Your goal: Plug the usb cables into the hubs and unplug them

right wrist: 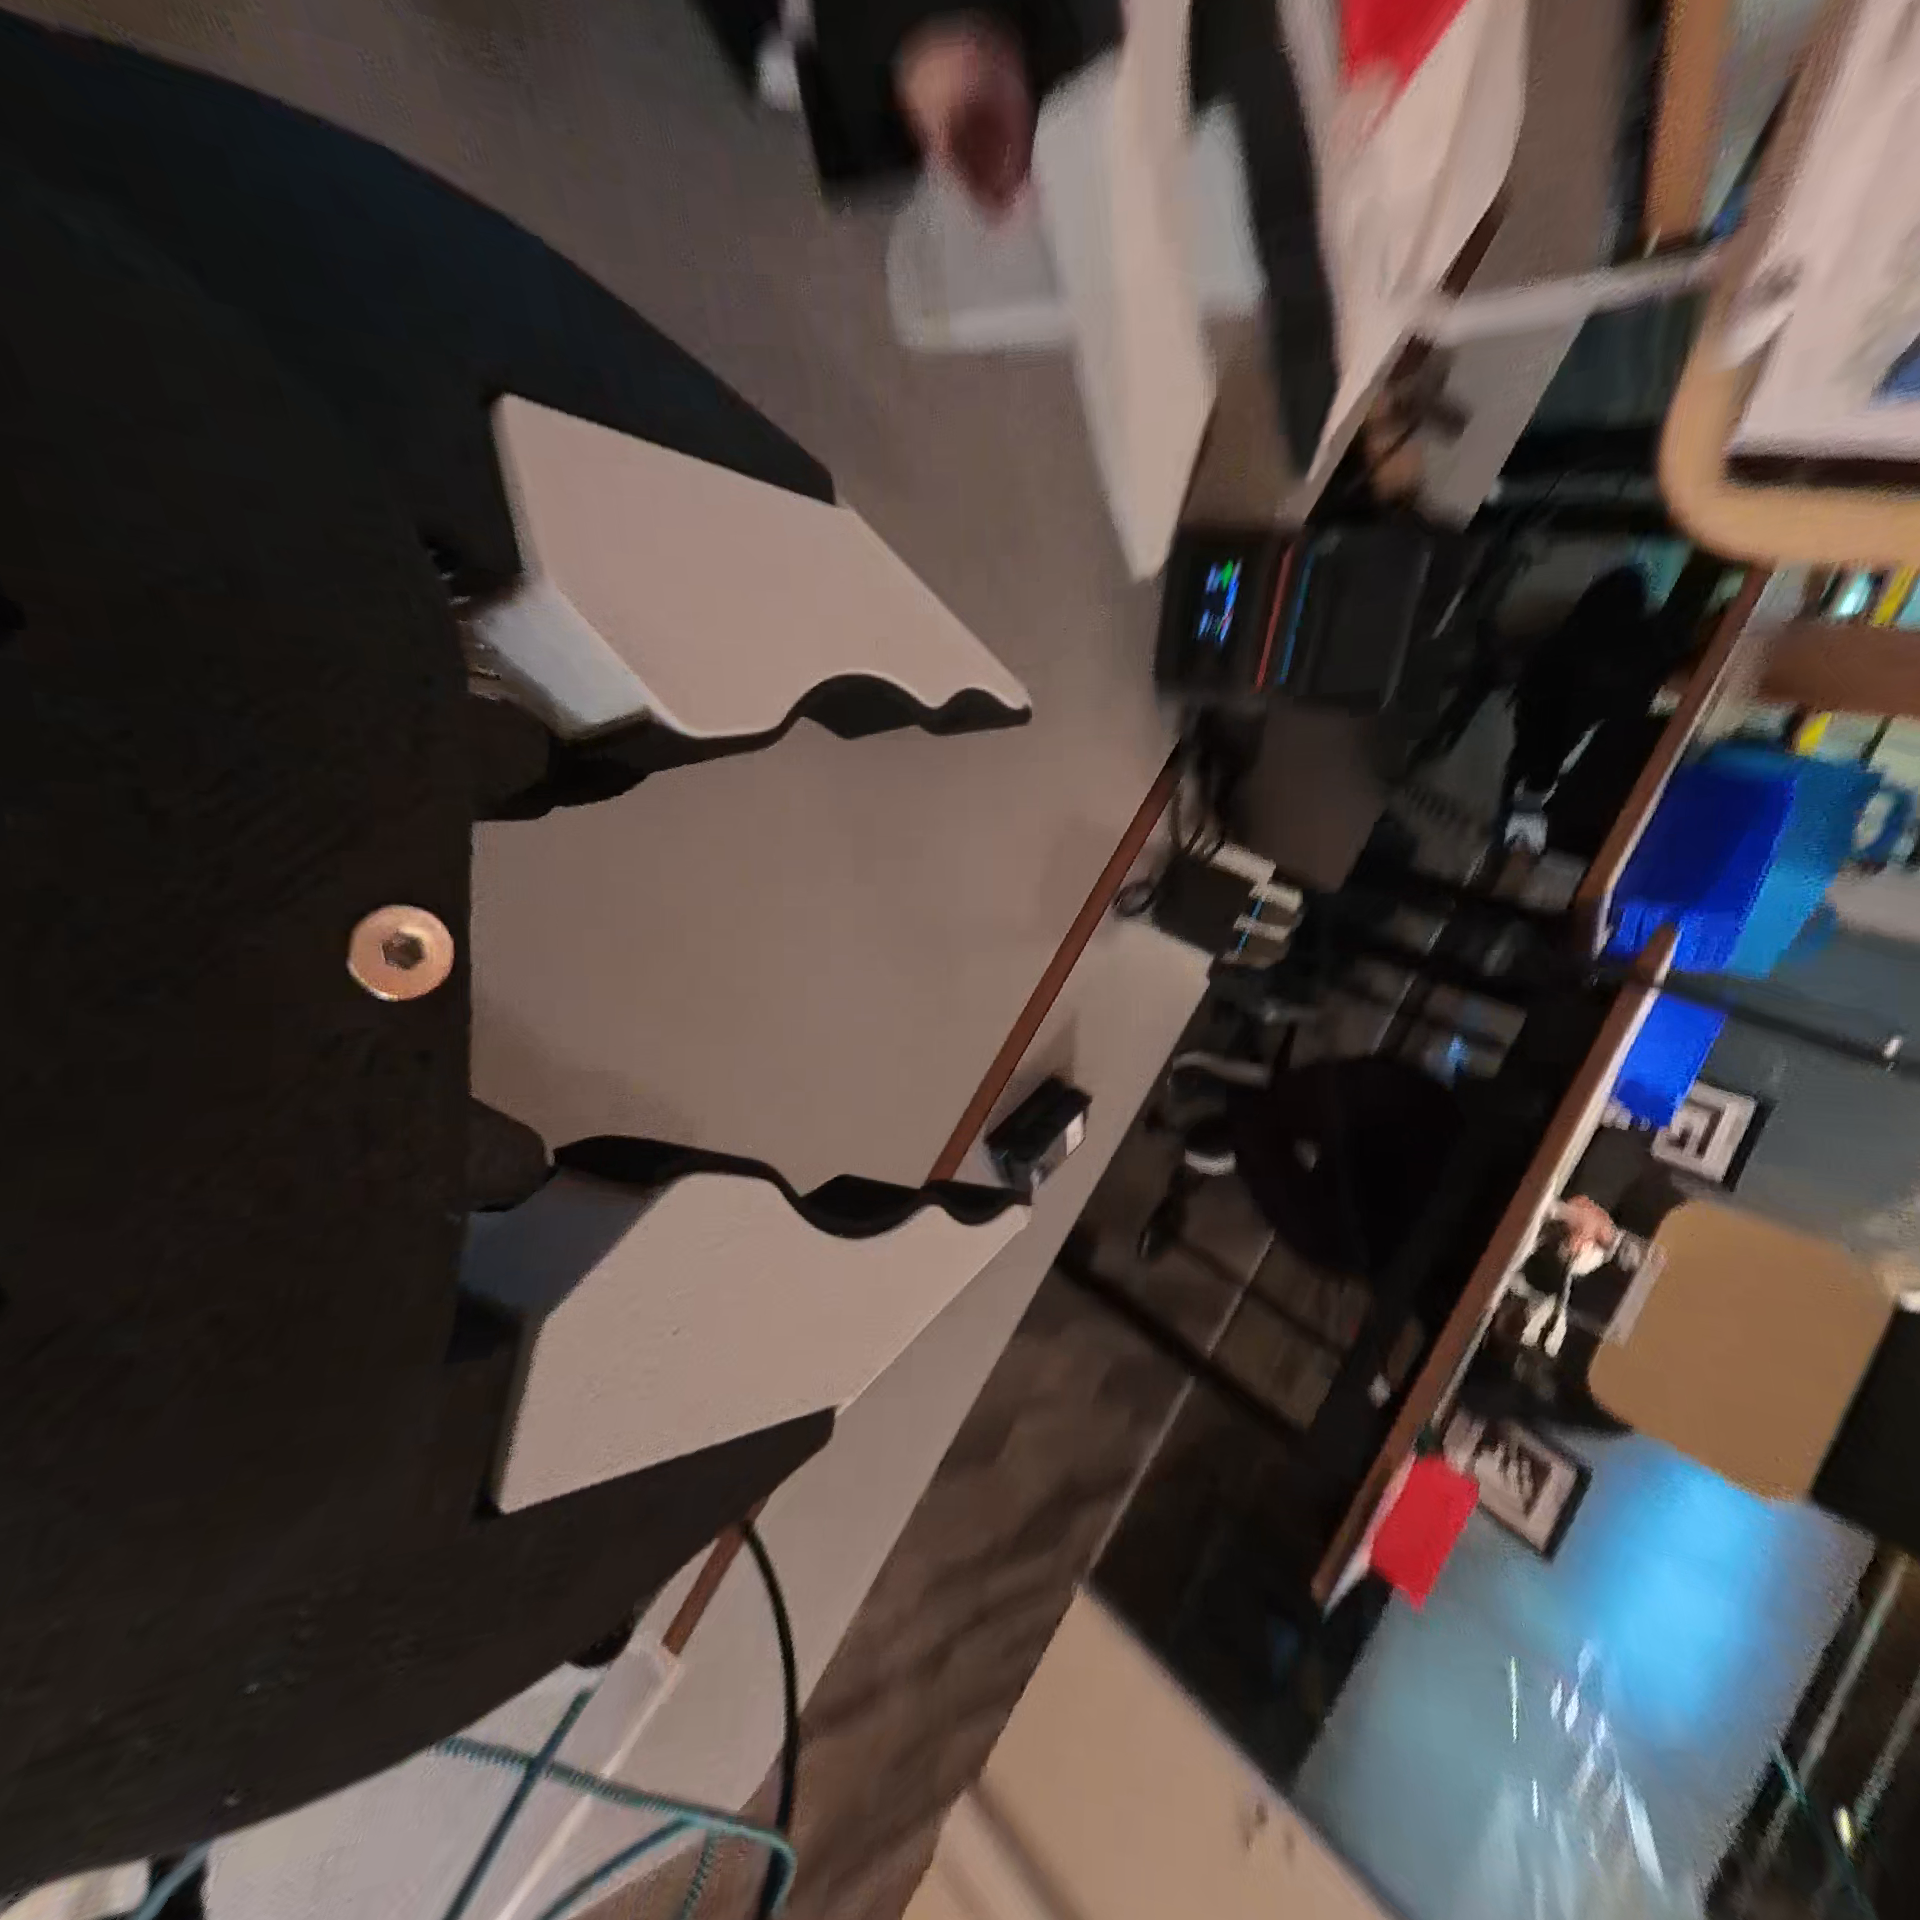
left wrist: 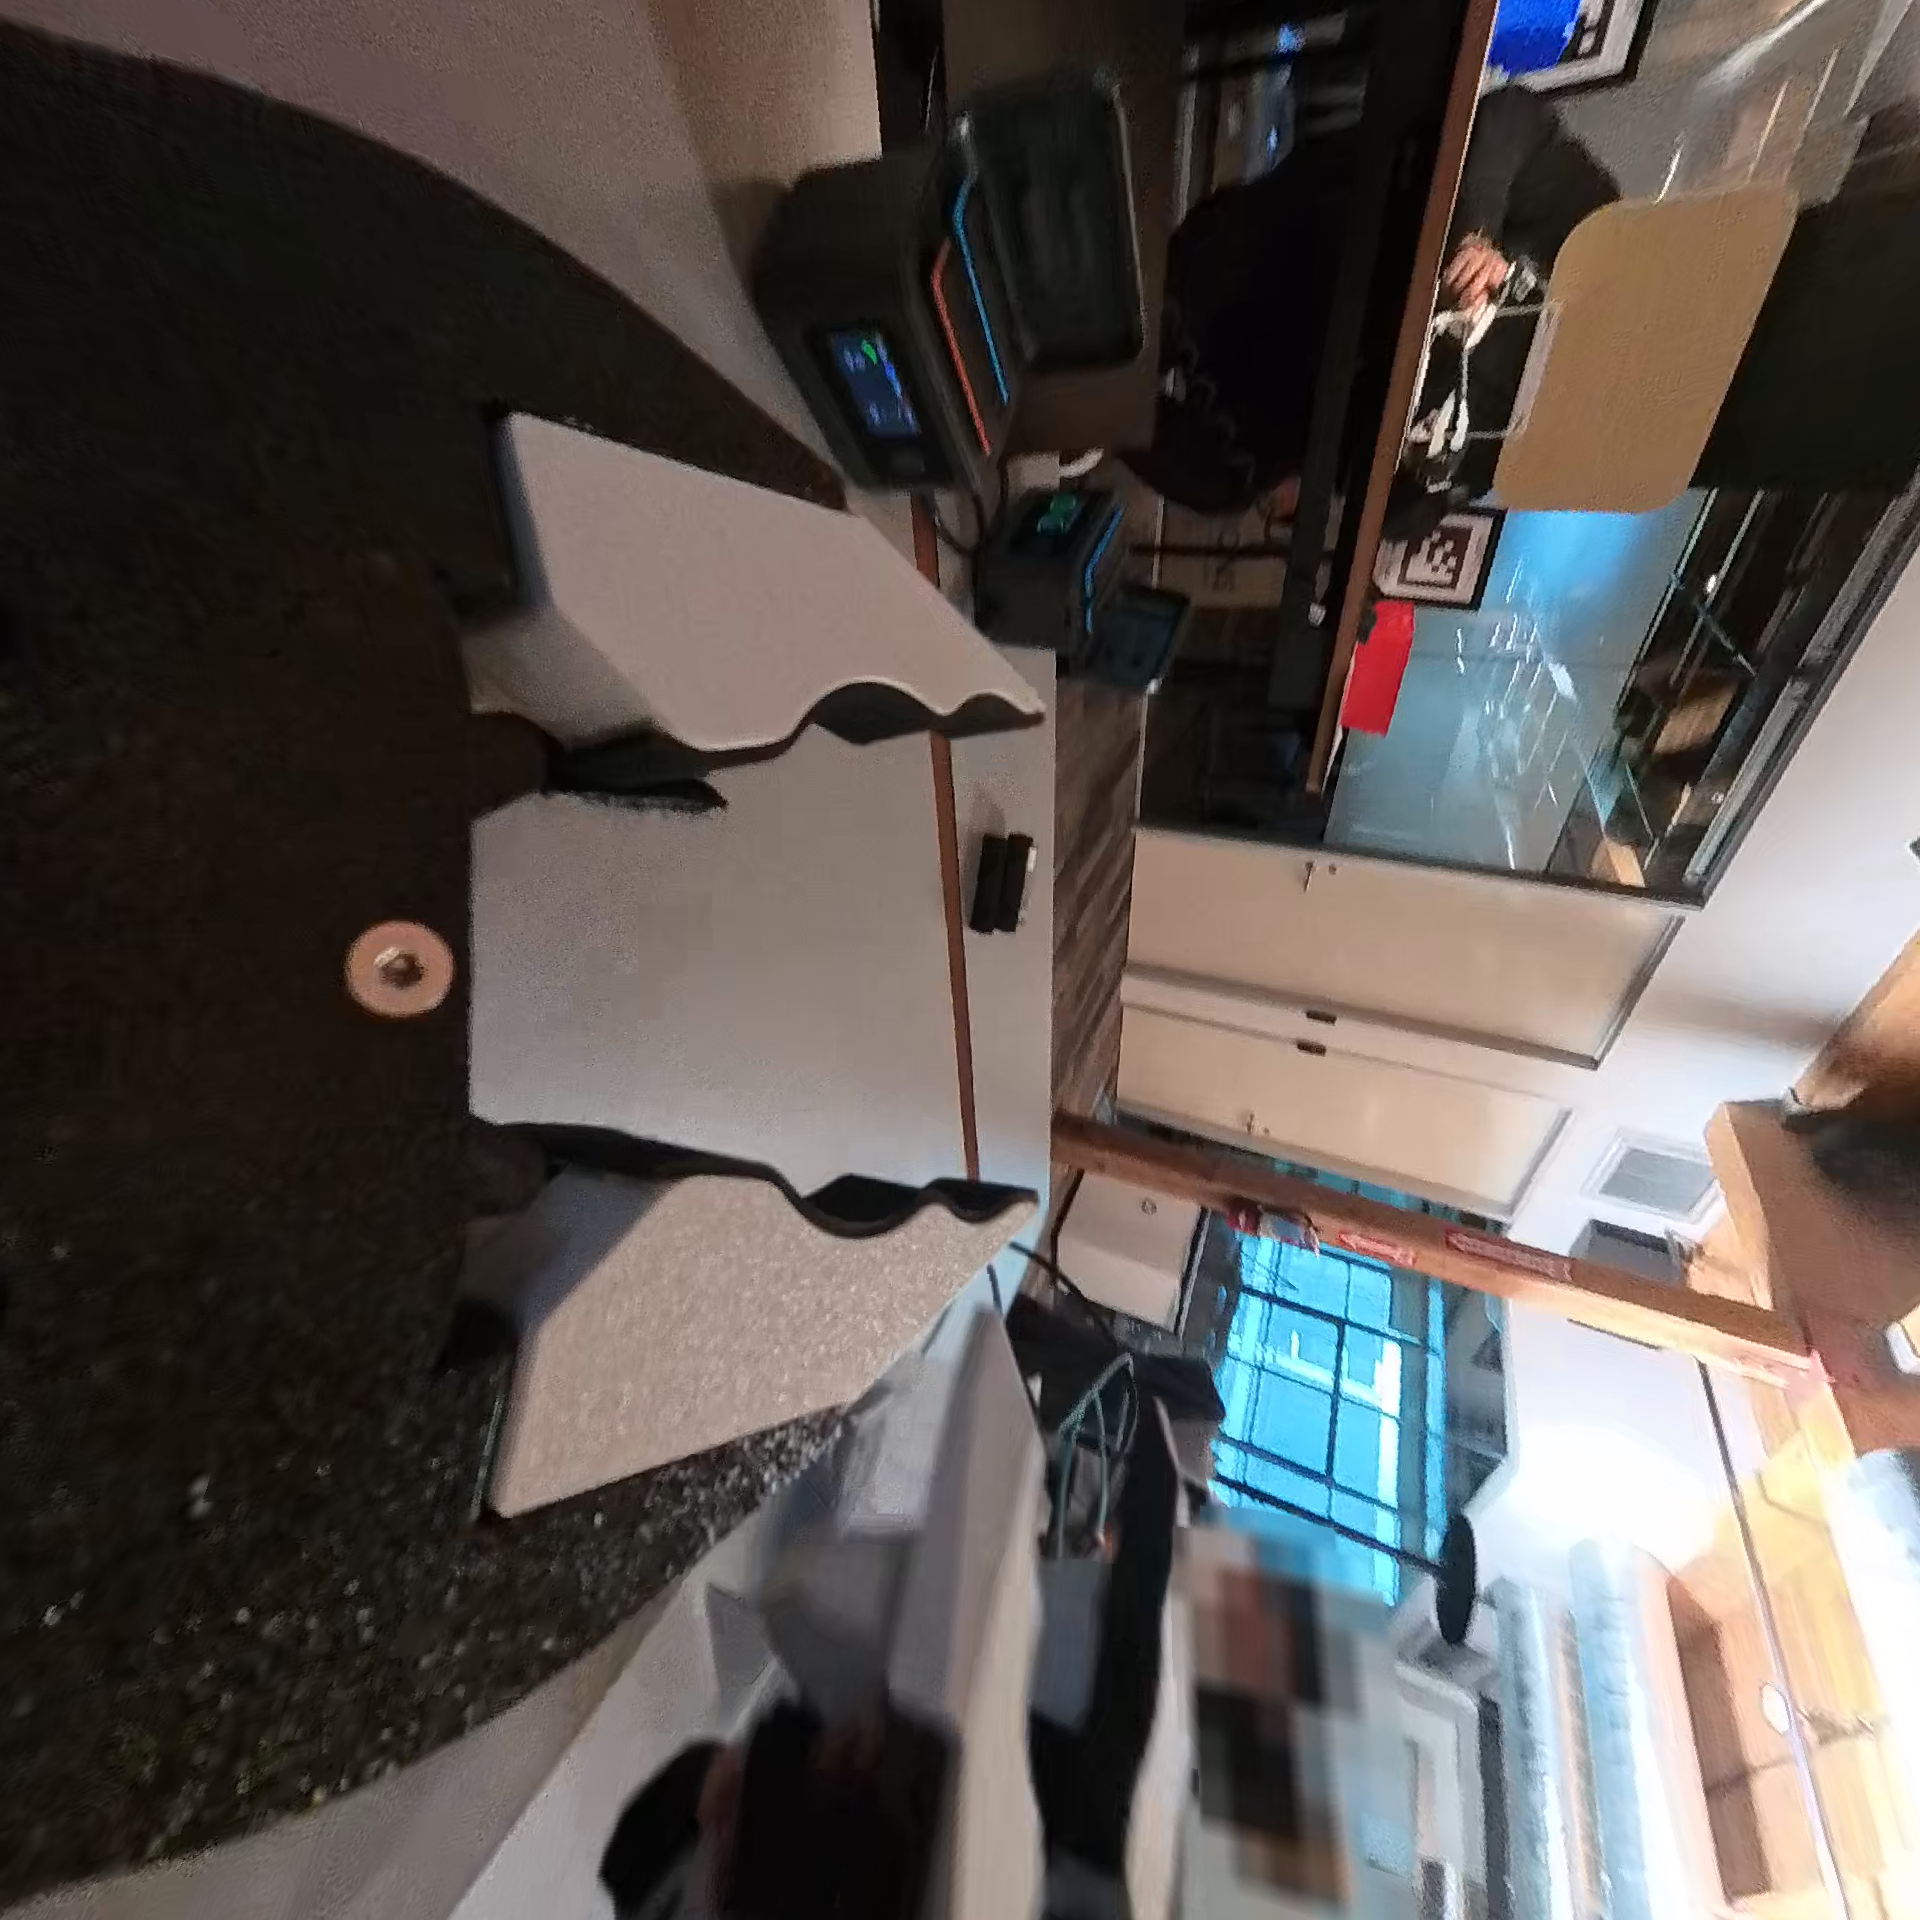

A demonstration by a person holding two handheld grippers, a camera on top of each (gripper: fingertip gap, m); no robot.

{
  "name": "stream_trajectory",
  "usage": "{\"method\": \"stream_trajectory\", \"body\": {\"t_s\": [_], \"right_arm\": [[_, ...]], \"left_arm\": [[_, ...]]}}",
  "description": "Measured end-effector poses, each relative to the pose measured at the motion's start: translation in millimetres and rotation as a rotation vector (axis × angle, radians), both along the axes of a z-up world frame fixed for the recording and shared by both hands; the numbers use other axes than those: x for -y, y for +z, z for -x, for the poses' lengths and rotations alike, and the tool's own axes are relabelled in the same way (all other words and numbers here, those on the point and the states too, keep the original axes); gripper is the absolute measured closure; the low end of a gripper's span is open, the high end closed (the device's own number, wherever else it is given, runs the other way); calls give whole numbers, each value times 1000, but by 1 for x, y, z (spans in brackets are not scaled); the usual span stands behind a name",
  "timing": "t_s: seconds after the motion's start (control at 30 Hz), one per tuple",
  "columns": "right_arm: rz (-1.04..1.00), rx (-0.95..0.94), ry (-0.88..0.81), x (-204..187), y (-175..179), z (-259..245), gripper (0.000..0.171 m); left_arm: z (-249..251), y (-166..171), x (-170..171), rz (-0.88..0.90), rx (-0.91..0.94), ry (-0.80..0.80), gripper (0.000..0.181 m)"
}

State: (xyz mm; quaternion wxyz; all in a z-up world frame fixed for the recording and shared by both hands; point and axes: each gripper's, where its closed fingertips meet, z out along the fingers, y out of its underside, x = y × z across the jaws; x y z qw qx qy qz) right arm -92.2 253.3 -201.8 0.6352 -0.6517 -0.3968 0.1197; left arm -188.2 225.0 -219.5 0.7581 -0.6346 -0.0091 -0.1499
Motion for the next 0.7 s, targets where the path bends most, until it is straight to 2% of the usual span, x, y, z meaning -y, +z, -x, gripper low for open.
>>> {"method": "stream_trajectory", "body": {"t_s": [0.1,0.2,0.3,0.37,0.47,0.6,0.7], "right_arm": [[11,-56,-56,-19,-33,9,86],[-68,-104,-2,-15,-45,15,94],[-161,-117,74,-4,-40,16,102],[-226,-188,134,6,-29,16,107],[-308,-248,86,3,-16,3,112],[-236,-269,79,-3,-23,-1,115],[-232,-300,53,-7,-20,-7,114]], "left_arm": [[8,-3,-1,19,-49,51,101],[7,-2,-2,19,-84,73,99],[-2,-4,-3,26,-144,69,97],[-13,-6,-3,52,-179,23,109],[-17,2,2,44,-224,30,111],[-12,27,9,34,-307,91,109],[-7,51,20,101,-321,119,101]]}}
